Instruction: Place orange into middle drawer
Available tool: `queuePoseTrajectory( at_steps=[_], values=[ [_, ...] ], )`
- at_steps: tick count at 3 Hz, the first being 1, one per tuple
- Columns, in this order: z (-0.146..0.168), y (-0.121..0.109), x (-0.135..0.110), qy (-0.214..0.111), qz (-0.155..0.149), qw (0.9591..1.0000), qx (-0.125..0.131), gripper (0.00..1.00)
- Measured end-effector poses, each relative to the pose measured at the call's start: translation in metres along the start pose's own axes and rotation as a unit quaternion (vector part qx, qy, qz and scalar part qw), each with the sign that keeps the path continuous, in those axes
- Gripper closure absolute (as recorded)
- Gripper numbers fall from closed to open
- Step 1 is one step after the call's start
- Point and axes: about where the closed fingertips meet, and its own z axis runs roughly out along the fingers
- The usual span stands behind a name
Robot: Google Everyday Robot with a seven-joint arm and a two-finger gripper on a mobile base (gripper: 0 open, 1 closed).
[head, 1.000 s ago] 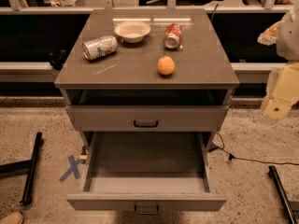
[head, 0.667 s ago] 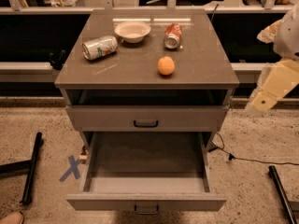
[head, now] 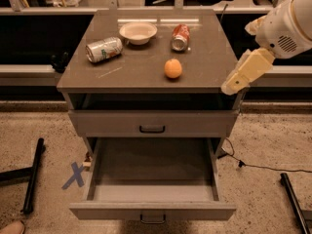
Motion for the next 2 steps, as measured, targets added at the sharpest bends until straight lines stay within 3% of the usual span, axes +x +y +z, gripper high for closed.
queuePoseTrajectory(
  at_steps=[1, 2],
  values=[
    [0.000, 0.000, 0.000, 0.000, 0.000, 1.0000, 0.000, 0.00],
    [0.022, -0.007, -0.009, -0.011, -0.025, 0.9996, -0.006, 0.00]
  ],
)
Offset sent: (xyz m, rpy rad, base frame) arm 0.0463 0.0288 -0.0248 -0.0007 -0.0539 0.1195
